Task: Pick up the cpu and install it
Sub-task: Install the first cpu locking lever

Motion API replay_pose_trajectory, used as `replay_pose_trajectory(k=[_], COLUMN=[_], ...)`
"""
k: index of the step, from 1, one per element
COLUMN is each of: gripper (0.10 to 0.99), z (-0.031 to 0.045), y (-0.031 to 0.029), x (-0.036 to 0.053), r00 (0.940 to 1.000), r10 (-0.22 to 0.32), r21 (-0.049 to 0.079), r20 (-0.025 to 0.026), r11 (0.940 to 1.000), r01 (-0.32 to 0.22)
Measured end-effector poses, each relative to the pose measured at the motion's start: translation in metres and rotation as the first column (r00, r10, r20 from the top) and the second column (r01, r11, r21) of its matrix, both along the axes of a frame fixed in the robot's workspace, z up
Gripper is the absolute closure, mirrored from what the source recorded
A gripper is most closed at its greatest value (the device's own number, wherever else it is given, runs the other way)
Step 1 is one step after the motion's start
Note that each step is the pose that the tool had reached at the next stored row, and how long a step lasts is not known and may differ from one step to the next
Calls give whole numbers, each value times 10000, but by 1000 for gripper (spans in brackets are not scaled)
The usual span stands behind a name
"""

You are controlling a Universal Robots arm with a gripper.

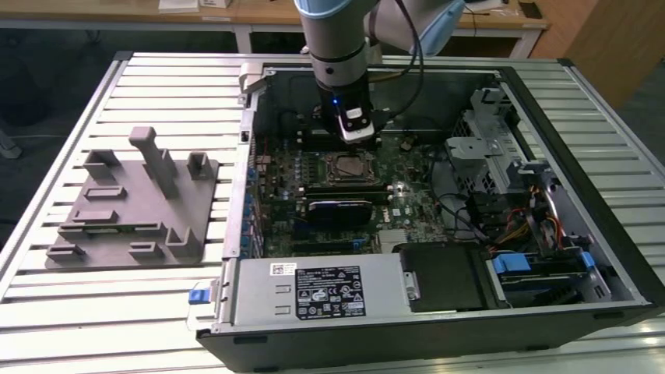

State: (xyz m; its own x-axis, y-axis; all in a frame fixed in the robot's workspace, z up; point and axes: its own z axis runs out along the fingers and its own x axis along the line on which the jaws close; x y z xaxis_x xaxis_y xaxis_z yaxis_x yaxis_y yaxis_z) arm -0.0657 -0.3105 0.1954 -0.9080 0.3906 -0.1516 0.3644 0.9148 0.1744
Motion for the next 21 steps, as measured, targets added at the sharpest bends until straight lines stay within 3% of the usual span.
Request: replay_pose_trajectory(k=[7,12,21], gripper=[980,980,980], z=[-1,-1,-7], y=[1,1,-18], x=[6,5,6], r00=[10000,10000,9999], r10=[-40,-24,-13], r21=[-37,91,202], r20=[0,11,151], r11=[10000,10000,9998], r01=[40,24,10])
